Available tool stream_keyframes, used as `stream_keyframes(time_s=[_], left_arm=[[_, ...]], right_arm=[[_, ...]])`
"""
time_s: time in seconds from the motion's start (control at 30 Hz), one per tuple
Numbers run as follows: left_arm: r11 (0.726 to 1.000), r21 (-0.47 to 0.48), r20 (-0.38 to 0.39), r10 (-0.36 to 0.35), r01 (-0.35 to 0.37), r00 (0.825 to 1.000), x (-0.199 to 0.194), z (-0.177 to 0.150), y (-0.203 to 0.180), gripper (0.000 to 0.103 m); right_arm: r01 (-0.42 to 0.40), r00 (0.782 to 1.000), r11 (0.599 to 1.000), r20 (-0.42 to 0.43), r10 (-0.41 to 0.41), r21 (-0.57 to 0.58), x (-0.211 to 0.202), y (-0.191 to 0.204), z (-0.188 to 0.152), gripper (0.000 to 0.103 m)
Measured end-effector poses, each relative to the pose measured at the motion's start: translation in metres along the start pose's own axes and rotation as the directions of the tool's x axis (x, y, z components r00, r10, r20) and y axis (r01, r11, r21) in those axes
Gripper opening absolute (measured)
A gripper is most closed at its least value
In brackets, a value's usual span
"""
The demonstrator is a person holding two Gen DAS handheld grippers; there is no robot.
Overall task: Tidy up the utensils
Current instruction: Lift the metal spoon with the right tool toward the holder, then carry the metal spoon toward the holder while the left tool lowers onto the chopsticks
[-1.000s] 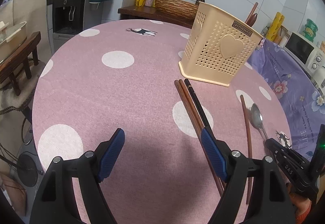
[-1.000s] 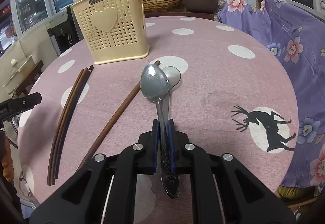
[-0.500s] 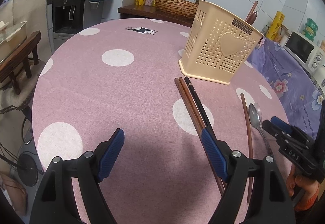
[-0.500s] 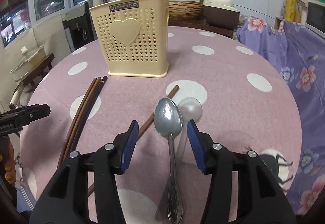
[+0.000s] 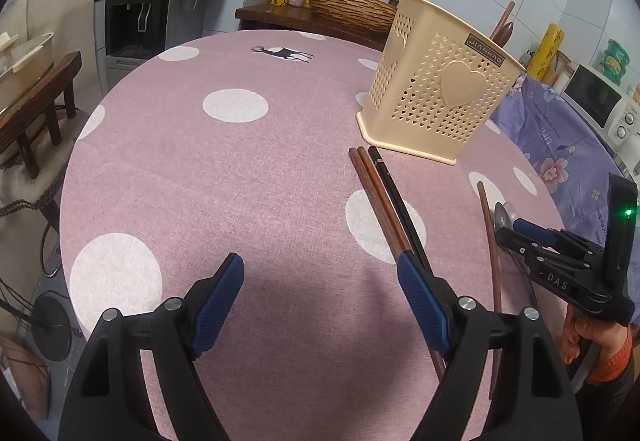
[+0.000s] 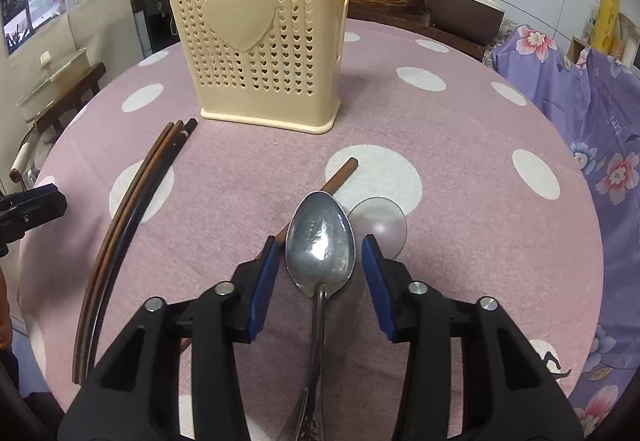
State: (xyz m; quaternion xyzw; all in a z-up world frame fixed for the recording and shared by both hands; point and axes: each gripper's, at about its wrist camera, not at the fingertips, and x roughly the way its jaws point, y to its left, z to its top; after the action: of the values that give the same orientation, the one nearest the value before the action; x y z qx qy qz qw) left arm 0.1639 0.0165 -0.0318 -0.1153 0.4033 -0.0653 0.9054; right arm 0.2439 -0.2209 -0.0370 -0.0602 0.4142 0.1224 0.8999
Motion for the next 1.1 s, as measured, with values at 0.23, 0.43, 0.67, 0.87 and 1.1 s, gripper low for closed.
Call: stream_keyframes(time_s=[0.23,0.43,0.67,0.87,1.1], left_arm=[[1.0,0.01,0.0,-0.001,0.001,1.0,-0.001,0.0,-0.002,0.078],[1.0,0.02,-0.003,0.009,-0.009,1.0,0.001,0.001,-0.004,0.078],[0.996,0.083,-0.012,0.012,-0.011,1.0,0.009,0.005,-0.019,0.073],[0.994,0.111,-0.068,0.002,0.006,0.998,0.03,0.017,-0.032,0.044],[0.983,0.172,-0.073,0.073,-0.059,0.995,0.05,0.021,-0.051,0.041]], right_arm=[[0.02,0.999,0.999,-0.026,-0.021,-0.039,0.01,0.006,0.007,0.038],[0.008,0.999,1.0,-0.035,-0.008,0.002,0.008,0.007,0.009,0.038],[-0.057,0.998,0.981,0.031,0.052,0.188,-0.017,-0.01,0.01,0.038],[-0.096,0.993,0.975,0.091,0.079,0.201,-0.042,-0.002,0.01,0.038],[-0.107,0.99,0.974,0.115,0.085,0.201,-0.05,0.007,0.006,0.038]])
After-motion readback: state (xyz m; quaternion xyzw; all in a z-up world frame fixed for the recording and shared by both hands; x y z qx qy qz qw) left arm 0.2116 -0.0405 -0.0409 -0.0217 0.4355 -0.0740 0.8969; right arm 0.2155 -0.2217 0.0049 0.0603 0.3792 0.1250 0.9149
